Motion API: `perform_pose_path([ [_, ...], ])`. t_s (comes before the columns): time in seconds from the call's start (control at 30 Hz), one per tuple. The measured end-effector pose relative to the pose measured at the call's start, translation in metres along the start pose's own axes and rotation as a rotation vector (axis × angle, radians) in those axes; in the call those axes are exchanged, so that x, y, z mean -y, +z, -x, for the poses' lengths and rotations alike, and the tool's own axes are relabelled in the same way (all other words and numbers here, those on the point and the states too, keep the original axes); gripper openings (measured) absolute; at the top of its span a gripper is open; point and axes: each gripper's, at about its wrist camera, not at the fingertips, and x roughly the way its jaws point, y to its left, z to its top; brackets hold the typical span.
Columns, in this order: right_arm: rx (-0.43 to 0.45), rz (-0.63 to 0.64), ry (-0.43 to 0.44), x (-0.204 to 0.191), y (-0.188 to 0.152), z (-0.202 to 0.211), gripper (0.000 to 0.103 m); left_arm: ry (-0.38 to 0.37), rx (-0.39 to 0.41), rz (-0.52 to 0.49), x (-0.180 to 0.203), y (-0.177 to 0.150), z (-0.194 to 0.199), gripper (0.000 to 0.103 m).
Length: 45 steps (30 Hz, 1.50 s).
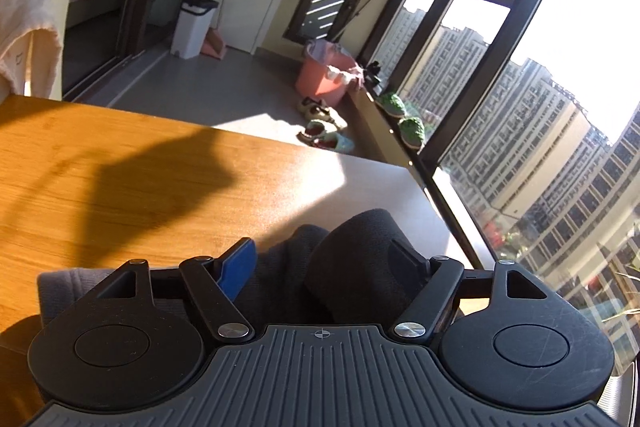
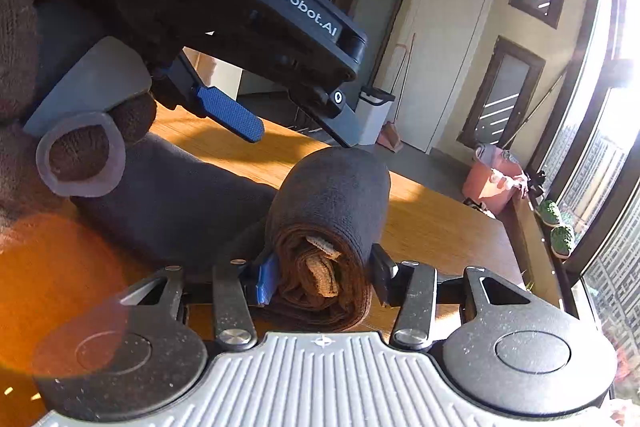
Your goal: Fold clothes
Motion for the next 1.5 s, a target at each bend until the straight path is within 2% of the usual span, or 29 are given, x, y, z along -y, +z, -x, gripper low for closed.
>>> perform_pose_path([
  [0.07,0.011,0.046,-0.018,-0.008,0.000,0.000,0.049,-0.017,-0.002,-0.018,0.008,0.001,0.000,0.080],
  [0.13,0.008,-0.005,0.010,-0.002,0.000,0.001,0.055,-0.002,-0.019,-0.059,0.015,-0.003,-0.006,0.081],
  [0.2,0.007,-0.082,0.062,0.008,-0.001,0.004,0.060,0.044,-0.039,-0.110,0.018,-0.011,-0.015,0.083],
  [0.27,0.011,-0.170,0.125,0.020,-0.002,0.009,0.060,0.077,-0.050,-0.140,0.018,-0.018,-0.023,0.086],
  [0.43,0.055,-0.372,0.260,0.047,-0.003,0.020,0.060,0.086,-0.043,-0.135,0.014,-0.019,-0.022,0.089],
  [0.53,0.070,-0.474,0.280,0.063,-0.006,0.020,0.060,0.095,-0.040,-0.142,0.016,-0.018,-0.021,0.090],
  [0.63,-0.015,-0.533,0.241,0.070,-0.015,0.003,0.064,0.092,-0.043,-0.124,0.010,-0.017,-0.020,0.092],
  [0.73,-0.077,-0.618,0.281,0.074,-0.028,-0.015,0.068,0.087,-0.050,-0.107,0.006,-0.019,-0.020,0.092],
  [0.83,-0.073,-0.618,0.277,0.076,-0.030,-0.017,0.068,0.088,-0.055,-0.089,0.003,-0.021,-0.017,0.092],
  [0.93,-0.057,-0.596,0.264,0.073,-0.029,-0.012,0.068,0.083,-0.027,-0.055,-0.004,-0.017,-0.006,0.090],
  [1.1,-0.030,-0.640,0.284,0.071,-0.027,-0.011,0.068,0.147,-0.035,-0.076,-0.013,-0.016,-0.009,0.091],
  [1.17,-0.021,-0.601,0.264,0.064,-0.021,-0.010,0.063,0.156,-0.044,-0.074,-0.017,-0.018,-0.012,0.091],
  [1.2,-0.016,-0.543,0.238,0.057,-0.016,-0.008,0.059,0.157,-0.045,-0.073,-0.018,-0.020,-0.013,0.091],
  [1.27,-0.002,-0.392,0.180,0.038,-0.005,-0.003,0.056,0.159,-0.044,-0.068,-0.021,-0.020,-0.012,0.091],
  [1.4,0.031,-0.157,0.096,0.001,0.007,0.007,0.056,0.140,-0.044,-0.004,-0.029,-0.013,0.000,0.086],
  [1.5,0.059,-0.024,0.051,-0.022,0.010,0.011,0.056,0.117,0.007,0.022,-0.027,-0.004,0.019,0.087],
])
